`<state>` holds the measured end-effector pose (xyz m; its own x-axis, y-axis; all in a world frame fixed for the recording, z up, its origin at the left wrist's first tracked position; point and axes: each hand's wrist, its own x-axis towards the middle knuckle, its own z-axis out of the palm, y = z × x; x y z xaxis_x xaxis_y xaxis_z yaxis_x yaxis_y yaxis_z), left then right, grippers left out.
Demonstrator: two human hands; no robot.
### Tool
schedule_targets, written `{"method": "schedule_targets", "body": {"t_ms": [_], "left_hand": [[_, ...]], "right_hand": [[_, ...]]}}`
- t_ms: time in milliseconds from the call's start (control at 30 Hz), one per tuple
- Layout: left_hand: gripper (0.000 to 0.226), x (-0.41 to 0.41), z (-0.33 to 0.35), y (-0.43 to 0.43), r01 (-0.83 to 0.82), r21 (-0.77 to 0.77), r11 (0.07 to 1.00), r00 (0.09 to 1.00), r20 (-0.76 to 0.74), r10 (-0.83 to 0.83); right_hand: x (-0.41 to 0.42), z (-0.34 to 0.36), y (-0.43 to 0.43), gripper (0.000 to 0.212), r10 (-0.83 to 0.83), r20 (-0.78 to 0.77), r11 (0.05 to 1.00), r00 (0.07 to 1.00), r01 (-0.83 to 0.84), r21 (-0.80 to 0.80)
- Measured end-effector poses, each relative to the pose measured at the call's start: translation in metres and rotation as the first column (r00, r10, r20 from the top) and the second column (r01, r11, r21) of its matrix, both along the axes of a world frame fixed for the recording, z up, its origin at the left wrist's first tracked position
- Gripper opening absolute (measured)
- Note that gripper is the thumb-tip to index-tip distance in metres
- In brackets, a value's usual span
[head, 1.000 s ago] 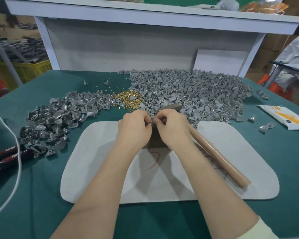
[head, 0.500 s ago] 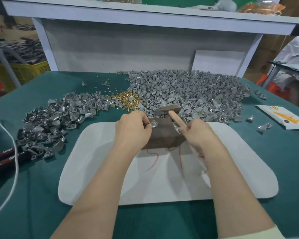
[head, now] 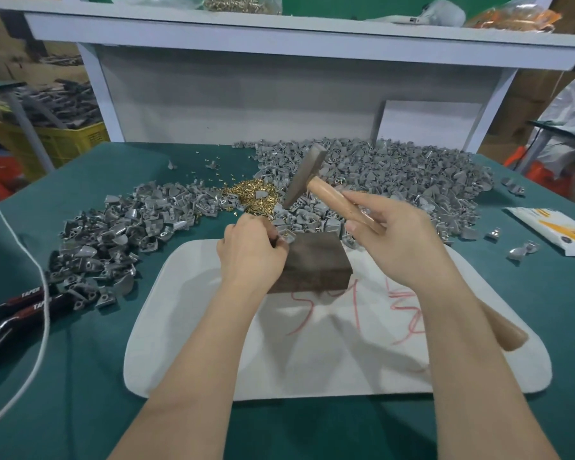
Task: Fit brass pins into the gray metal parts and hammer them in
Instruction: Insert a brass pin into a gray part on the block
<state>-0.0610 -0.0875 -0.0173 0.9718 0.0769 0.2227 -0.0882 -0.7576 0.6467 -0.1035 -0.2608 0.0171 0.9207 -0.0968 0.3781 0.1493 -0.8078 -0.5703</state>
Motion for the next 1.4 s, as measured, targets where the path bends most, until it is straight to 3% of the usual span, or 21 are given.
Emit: {"method": "schedule_targets", "body": {"t_ms": [100, 233, 300, 533, 767, 900, 1033, 1133, 1200, 1333, 1400], "left_hand": [[0.012, 0.001, -0.001, 0.001, -0.002, -0.024, 1.000, 1.000, 0.010, 0.002], [0.013, 0.002, -0.001, 0.001, 0.004, -0.045, 0.999, 1.000, -0.012, -0.004], [0.017, 0.003, -0.002, 0.002, 0.008, -0.049, 0.999, 1.000, -0.009, -0.008], [0.021, 0.005, -0.003, 0.003, 0.008, -0.040, 0.999, 1.000, -0.014, -0.008], [0.022, 0.004, 0.000, 0.007, 0.026, -0.043, 0.999, 0.999, -0.029, -0.027], [0.025, 0.005, 0.002, 0.010, 0.086, -0.033, 0.996, 0.993, -0.075, -0.088], [0.014, 0.010, 0.005, 0.018, 0.090, -0.239, 0.967, 0.992, -0.061, -0.107], [0.020, 0.016, 0.007, 0.027, -0.034, -0.432, 0.901, 0.995, 0.065, 0.069], [0.022, 0.017, 0.007, 0.032, -0.104, -0.563, 0.820, 0.983, 0.067, 0.170], [0.028, 0.019, 0.010, 0.036, -0.227, -0.846, 0.483, 0.966, -0.131, 0.223], [0.025, 0.019, 0.012, 0.036, -0.252, -0.886, 0.390, 0.962, -0.186, 0.198]], "right_hand": [[-0.005, 0.007, 0.000, 0.042, -0.003, 0.067, 1.000, 0.998, 0.004, -0.015], [-0.009, 0.010, -0.005, 0.041, 0.047, -0.188, 0.976, 0.981, -0.085, -0.199], [-0.009, 0.010, -0.005, 0.040, 0.035, -0.201, 0.976, 0.979, -0.077, -0.206], [-0.004, 0.007, -0.013, 0.040, -0.066, 0.039, 0.998, 0.997, 0.067, -0.015], [0.017, -0.017, -0.019, 0.028, -0.094, -0.125, 0.982, 0.988, 0.113, 0.152], [0.027, -0.030, -0.018, 0.033, -0.069, -0.215, 0.956, 0.974, 0.126, 0.264], [0.031, -0.036, -0.015, 0.013, -0.083, -0.228, 0.936, 0.970, 0.154, 0.317], [0.036, -0.036, -0.012, 0.021, -0.175, -0.201, 0.980, 0.964, 0.190, 0.062], [0.038, -0.039, -0.009, 0.025, -0.259, -0.216, 0.966, 0.941, 0.248, -0.079], [0.039, -0.049, -0.009, 0.023, -0.384, -0.227, 0.920, 0.895, 0.351, -0.174], [0.039, -0.048, -0.007, 0.023, -0.389, -0.236, 0.915, 0.891, 0.344, -0.209]]}}
